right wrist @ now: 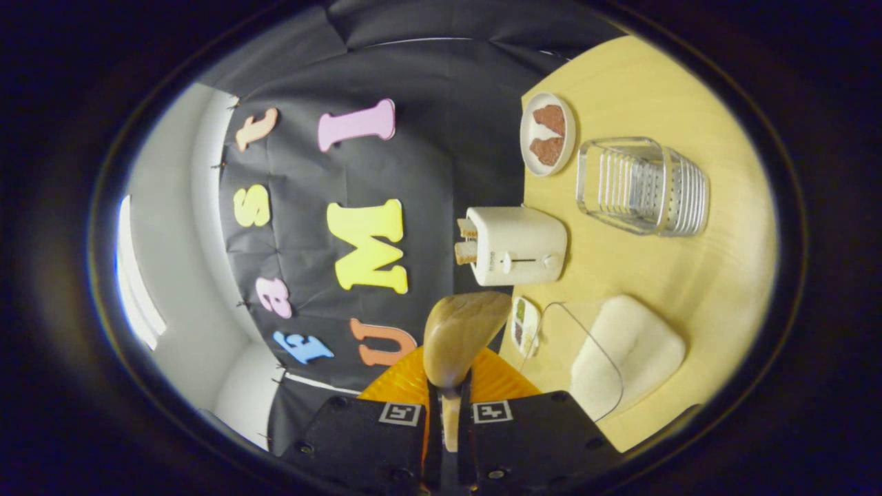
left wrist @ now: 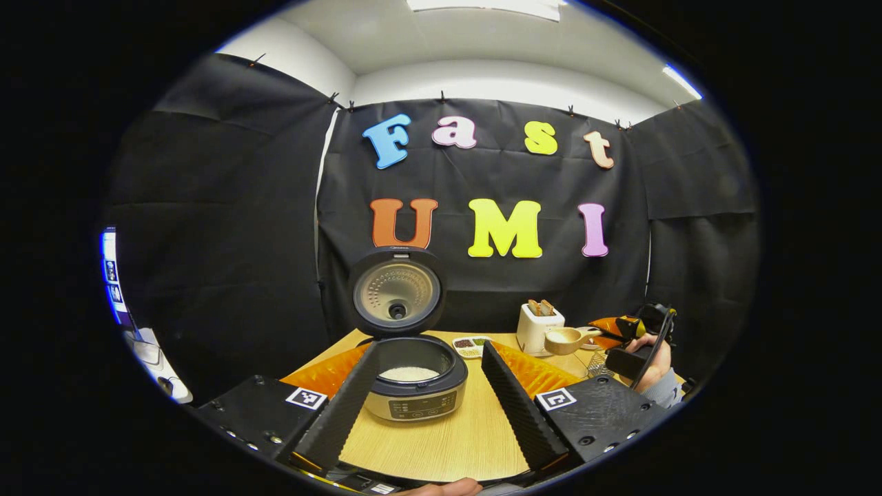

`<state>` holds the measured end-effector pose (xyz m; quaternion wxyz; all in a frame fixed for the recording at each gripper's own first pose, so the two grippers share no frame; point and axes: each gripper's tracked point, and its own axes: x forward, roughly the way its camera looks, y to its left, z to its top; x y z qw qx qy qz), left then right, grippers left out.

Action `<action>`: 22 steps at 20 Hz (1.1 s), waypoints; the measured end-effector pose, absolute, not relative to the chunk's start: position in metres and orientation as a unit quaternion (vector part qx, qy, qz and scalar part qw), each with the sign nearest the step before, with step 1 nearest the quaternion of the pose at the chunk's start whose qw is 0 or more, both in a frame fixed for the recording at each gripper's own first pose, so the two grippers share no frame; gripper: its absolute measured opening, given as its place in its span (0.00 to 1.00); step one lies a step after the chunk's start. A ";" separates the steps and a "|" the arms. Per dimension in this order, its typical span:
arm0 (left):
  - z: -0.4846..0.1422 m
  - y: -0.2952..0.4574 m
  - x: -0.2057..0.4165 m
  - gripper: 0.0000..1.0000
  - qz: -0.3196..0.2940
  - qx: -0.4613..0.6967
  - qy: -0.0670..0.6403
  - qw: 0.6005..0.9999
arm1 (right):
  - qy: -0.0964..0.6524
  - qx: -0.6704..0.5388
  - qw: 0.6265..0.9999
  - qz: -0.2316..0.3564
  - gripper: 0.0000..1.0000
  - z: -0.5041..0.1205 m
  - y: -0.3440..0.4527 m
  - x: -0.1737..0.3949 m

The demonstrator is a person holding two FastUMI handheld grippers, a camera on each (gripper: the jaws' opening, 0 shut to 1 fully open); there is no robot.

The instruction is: Close the left gripper, press the button to open the rice cooker; take a wooden spoon from the chopstick holder with the right hand, scoop a spoonful of rice and pour it into the rice cooker, then put the wooden spoon back into the chopstick holder.

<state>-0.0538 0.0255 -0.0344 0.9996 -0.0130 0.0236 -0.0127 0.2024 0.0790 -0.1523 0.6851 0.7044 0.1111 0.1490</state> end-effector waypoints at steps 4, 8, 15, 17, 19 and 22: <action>-0.031 0.041 -0.061 0.95 -0.004 -0.015 0.019 1.000 | 0.121 0.697 0.685 0.176 0.13 -0.135 0.110 0.193; -0.030 0.061 -0.068 0.95 0.004 -0.020 0.017 1.000 | 0.133 0.678 0.696 0.195 0.14 -0.120 0.149 0.190; -0.031 0.094 -0.081 0.95 0.025 -0.020 0.014 0.999 | 0.158 0.661 0.698 0.226 0.14 -0.113 0.236 0.198; -0.031 0.101 -0.084 0.95 0.029 -0.022 0.013 0.999 | 0.175 0.650 0.704 0.226 0.14 -0.119 0.263 0.200; -0.034 0.107 -0.087 0.95 0.033 -0.025 0.013 0.999 | 0.190 0.635 0.715 0.223 0.14 -0.127 0.286 0.204; -0.038 0.113 -0.090 0.95 0.038 -0.023 0.016 0.999 | 0.201 0.607 0.736 0.220 0.14 -0.134 0.316 0.207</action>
